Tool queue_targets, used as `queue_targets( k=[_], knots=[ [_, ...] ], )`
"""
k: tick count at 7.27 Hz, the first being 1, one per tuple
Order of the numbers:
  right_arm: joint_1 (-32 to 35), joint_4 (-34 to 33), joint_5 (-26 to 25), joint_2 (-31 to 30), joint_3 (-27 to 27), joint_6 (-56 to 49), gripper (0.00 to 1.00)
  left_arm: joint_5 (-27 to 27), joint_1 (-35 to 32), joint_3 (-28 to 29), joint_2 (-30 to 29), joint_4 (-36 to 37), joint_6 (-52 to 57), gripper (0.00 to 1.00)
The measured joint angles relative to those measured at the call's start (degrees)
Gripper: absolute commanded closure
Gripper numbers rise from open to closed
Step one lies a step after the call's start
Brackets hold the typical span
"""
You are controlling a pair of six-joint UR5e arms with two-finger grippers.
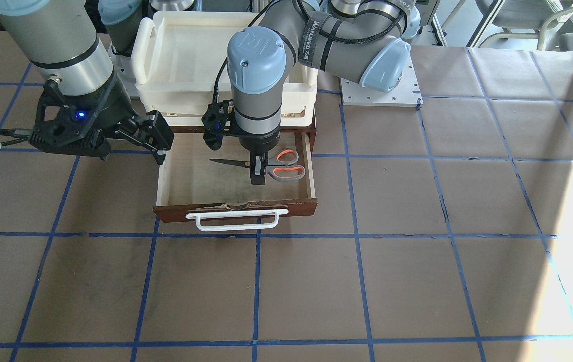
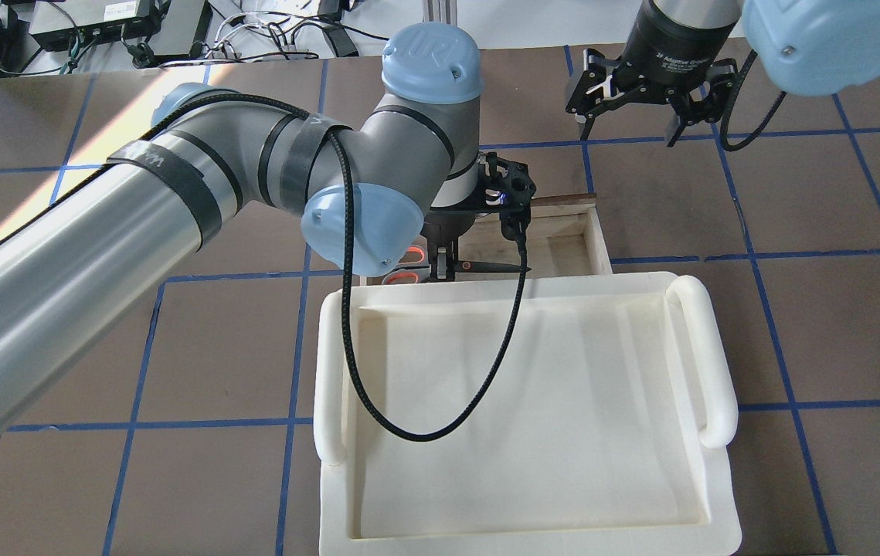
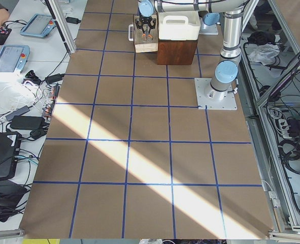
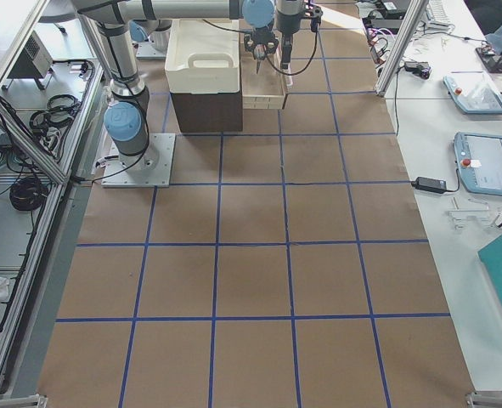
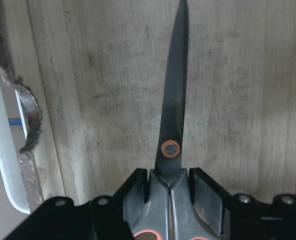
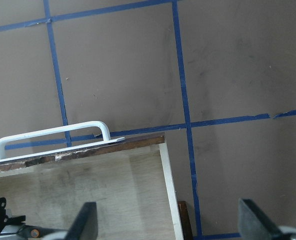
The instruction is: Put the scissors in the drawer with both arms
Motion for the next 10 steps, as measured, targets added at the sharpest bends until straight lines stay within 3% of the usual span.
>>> queue_targets(
  k=[1, 2, 3, 4, 8, 10],
  knots=[
    [0.8, -1.0, -1.5, 0.0, 0.7, -2.3, 0.0, 0.0, -0.1, -0.5, -0.4, 0.1, -0.1, 1.0],
    [1.1, -1.7, -2.0, -0.1, 0.9, -3.5, 0.0, 0.1, -0.4, -0.9, -0.6, 0.2, -0.2, 0.69],
    [1.2, -2.1, -2.1, -0.2, 0.8, -3.9, 0.0, 0.1, -0.6, -1.2, -0.7, 0.2, -0.2, 0.32],
    [1.3, -2.6, -2.2, -0.4, 0.2, -4.1, 0.0, 0.1, -0.7, -1.2, -0.8, 0.3, -0.2, 0.17],
    [-0.9, -3.2, -2.7, -0.5, -2.1, -5.1, 0.0, 0.0, 0.0, 0.2, 1.5, 1.1, -2.1, 0.17],
    [-3.3, -2.5, -2.7, -0.7, -2.3, -6.5, 0.0, 0.0, 1.9, 2.6, 3.8, 0.3, -12.0, 0.16]
  ],
)
